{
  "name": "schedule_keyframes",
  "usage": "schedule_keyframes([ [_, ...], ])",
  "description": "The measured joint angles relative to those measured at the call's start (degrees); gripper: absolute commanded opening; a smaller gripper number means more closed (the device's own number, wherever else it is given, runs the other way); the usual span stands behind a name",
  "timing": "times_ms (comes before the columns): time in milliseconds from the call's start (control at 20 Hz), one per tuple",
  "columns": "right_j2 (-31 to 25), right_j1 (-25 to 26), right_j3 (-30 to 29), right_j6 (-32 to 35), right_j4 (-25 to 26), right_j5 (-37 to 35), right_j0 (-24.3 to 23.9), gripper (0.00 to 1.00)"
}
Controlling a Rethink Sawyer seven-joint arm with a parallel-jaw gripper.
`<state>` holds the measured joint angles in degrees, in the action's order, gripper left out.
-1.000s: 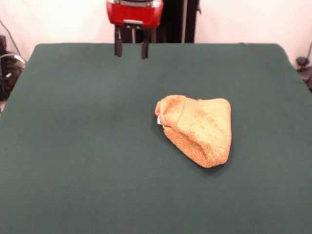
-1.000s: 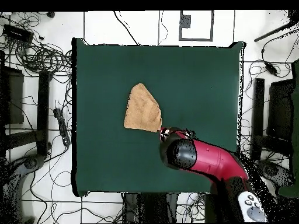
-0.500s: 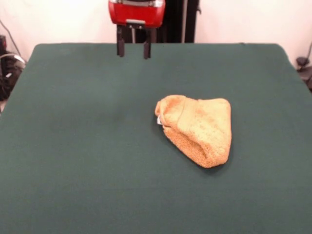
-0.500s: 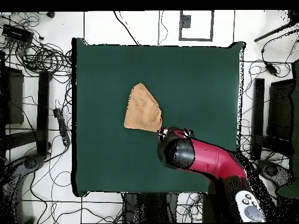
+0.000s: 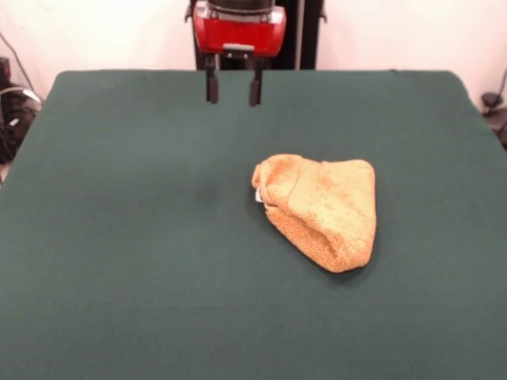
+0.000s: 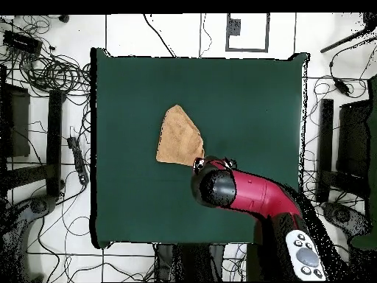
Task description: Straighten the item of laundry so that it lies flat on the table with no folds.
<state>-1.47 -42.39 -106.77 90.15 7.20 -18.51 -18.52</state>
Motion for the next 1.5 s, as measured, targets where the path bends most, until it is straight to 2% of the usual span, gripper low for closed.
schedule_keyframes([
  [600,-0.02,4.23,4.13,0.0,0.01,0.0,2.08,1.0],
  [1500,-0.02,7.18,10.61,0.0,0.0,-0.01,3.3,1.0],
])
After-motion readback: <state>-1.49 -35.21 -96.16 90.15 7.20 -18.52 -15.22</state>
